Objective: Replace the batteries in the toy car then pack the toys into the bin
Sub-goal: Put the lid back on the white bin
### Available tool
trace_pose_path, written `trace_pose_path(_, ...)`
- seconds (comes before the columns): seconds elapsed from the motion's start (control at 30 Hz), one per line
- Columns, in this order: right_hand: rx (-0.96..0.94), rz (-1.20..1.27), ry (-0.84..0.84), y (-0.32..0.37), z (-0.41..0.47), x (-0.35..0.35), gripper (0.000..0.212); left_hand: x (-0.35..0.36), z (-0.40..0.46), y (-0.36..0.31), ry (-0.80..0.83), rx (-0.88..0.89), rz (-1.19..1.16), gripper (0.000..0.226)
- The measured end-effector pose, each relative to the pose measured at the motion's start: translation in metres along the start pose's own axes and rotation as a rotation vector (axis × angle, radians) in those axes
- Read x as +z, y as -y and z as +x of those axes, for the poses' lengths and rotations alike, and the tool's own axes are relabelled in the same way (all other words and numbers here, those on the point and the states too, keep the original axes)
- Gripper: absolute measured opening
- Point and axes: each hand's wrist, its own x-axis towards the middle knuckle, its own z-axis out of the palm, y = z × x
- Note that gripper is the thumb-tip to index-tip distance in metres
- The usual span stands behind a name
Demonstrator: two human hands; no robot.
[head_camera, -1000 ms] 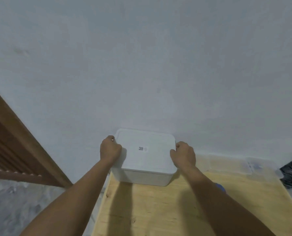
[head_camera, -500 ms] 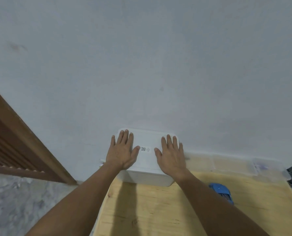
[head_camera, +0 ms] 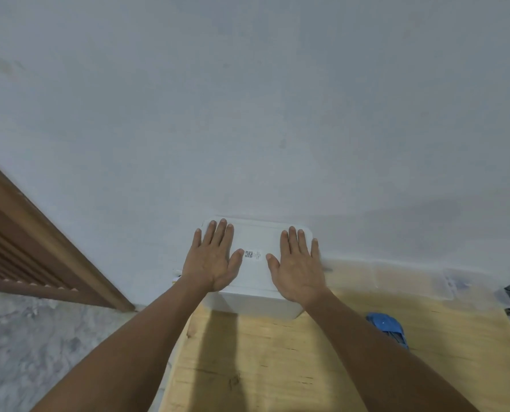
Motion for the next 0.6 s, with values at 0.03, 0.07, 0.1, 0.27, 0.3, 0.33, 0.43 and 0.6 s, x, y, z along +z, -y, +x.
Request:
trace_pose_path(0.03, -0.001, 0.004, 0.006, 0.0, 0.001, 0.0, 0.071, 0.0, 0.001, 0.0, 0.005, -0.001, -0.005, 0.07)
trace_pose_path(0.07, -0.003, 0.008, 0.015, -0.001, 0.001, 0.0, 0.07, 0.0, 0.001, 0.0, 0.006, -0.003, -0.009, 0.07)
trace_pose_path(0.1, -0.004, 0.012, 0.024, -0.001, 0.001, 0.0, 0.07, 0.0, 0.001, 0.0, 0.006, -0.004, -0.008, 0.07)
trace_pose_path(0.27, -0.009, 0.002, 0.032, -0.001, 0.001, -0.002, 0.071, 0.001, 0.0, -0.001, -0.003, -0.005, -0.008, 0.07)
trace_pose_path(0.3, -0.009, 0.004, 0.027, -0.001, 0.0, -0.002, 0.072, 0.001, -0.001, -0.001, -0.007, -0.005, -0.007, 0.07)
trace_pose_path(0.33, -0.008, 0.008, 0.022, -0.001, -0.001, -0.002, 0.072, 0.001, -0.001, -0.002, -0.01, -0.005, -0.006, 0.07)
trace_pose_path(0.43, -0.015, 0.037, -0.011, -0.003, -0.003, -0.004, 0.07, 0.001, -0.003, -0.003, -0.014, 0.0, -0.004, 0.07)
trace_pose_path(0.6, -0.018, 0.397, -0.161, -0.018, -0.007, -0.003, 0.048, -0.004, -0.003, -0.009, -0.046, -0.021, 0.045, 0.064)
